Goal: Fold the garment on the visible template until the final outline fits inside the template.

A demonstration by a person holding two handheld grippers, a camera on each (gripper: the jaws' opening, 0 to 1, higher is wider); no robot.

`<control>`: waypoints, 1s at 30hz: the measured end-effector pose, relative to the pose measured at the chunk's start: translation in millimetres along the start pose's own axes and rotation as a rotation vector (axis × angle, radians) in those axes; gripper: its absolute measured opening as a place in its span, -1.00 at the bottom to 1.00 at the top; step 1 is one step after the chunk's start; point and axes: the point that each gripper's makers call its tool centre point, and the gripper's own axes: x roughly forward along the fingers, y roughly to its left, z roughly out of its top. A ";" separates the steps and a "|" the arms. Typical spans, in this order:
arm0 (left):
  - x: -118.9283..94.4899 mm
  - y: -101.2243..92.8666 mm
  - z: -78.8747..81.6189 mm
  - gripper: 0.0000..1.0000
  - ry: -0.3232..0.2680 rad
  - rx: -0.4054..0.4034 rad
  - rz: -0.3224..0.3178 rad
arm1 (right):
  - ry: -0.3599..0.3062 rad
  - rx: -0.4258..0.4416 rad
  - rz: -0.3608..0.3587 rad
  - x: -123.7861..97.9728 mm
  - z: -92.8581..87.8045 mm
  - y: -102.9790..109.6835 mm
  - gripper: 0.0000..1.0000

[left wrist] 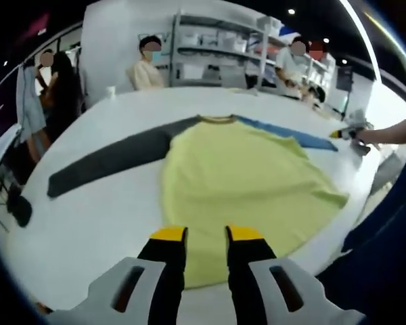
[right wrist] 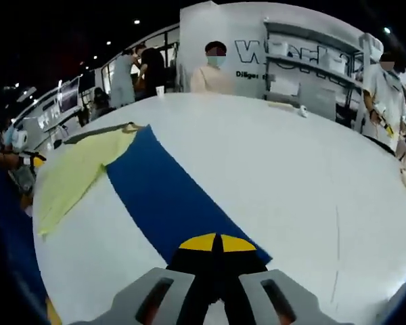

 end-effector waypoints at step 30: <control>-26.7 39.5 -55.8 -0.45 0.066 -0.155 -0.231 | 0.101 0.438 0.473 -40.6 -59.4 312.2 -0.65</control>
